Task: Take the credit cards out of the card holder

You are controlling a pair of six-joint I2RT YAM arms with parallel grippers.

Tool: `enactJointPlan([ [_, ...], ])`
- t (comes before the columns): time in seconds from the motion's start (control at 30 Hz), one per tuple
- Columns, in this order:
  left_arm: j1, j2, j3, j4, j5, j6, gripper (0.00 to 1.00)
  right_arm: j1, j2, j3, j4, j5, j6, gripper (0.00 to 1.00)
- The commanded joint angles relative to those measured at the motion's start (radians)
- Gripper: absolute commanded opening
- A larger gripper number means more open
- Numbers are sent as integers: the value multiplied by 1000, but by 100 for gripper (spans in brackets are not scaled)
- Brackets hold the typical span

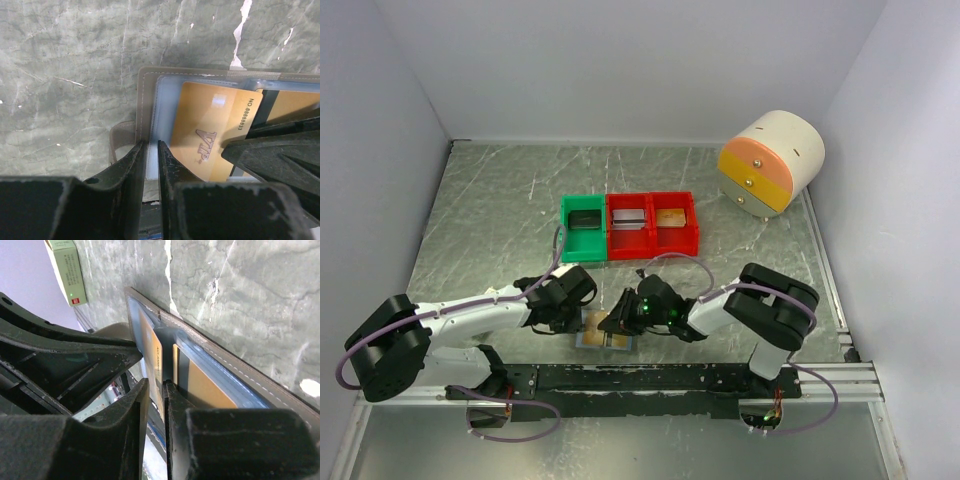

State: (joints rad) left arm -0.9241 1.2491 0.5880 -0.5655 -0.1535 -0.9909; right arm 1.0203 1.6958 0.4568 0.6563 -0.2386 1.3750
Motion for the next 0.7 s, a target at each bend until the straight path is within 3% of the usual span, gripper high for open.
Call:
enactJointPlan([
  [0.0, 3, 1, -7, 5, 17, 7, 26, 6, 50, -20, 157, 12, 54, 18],
  [0.33, 3, 2, -8, 10, 23, 6, 25, 26, 69, -23, 191, 63, 41, 16],
  [0.47, 3, 1, -2, 4, 17, 8, 25, 30, 67, -25, 190, 76, 42, 5],
  [0.67, 4, -9, -12, 3, 17, 5, 25, 28, -46, -66, 53, 112, 18, 4],
])
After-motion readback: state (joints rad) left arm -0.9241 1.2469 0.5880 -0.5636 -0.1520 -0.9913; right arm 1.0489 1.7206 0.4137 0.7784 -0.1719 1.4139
